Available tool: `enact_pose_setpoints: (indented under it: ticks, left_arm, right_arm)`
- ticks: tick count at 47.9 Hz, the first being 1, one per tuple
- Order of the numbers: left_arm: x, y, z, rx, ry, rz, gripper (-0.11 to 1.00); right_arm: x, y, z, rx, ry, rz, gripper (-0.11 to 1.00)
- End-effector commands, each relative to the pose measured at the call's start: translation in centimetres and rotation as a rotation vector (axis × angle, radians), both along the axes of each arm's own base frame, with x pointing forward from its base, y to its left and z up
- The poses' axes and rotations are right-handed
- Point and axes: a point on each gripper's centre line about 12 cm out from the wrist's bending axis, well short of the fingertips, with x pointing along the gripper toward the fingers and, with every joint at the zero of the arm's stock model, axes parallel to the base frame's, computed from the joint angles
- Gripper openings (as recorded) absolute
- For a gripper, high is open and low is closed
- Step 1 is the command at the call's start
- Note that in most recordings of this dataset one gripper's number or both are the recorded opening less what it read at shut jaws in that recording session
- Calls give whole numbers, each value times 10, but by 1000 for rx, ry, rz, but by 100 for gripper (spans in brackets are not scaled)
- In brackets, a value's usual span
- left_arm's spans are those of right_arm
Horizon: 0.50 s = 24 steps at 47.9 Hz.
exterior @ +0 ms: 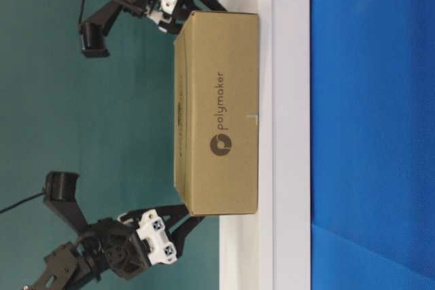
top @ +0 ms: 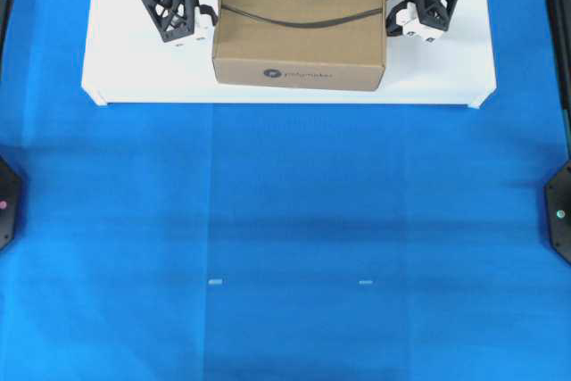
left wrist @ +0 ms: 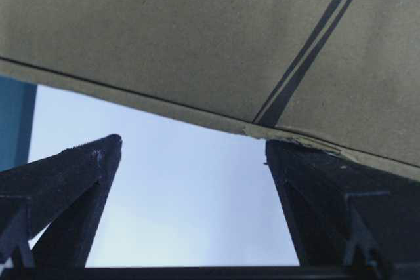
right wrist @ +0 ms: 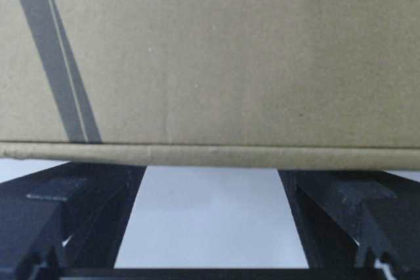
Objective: Place the cardboard box on the stand after clamping it between your arms.
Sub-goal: 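Release the box and pull both grippers outward away from it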
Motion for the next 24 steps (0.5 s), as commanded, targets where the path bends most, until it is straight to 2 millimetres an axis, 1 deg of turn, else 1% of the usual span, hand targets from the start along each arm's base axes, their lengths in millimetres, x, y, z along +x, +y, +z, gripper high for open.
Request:
enact_pose_setpoints:
  ticks: [1,8,13,17,20,24]
  left_arm:
    - [-6,5,13,21,-41,21,87]
    - [-17,6,13,21,-22,29,87]
    - [-29,5,16,27,-8,31,87]
    - [-36,0,19,34,-6,25,87]
    - [-40,-3,25,40,-15,27,87]
    - [-45,-12,43,55,-52,28,87]
  right_arm:
    - [-10,-11,21,-49,-36,-26,98]
    - [-23,-15,27,-56,-31,-53,98]
    - [-36,-15,35,-64,-40,-77,98]
    - [-42,-9,42,-75,-50,-83,98]
    - [-46,-2,51,-74,-68,-95,98]
    - [-49,11,66,-62,-102,-121,98]
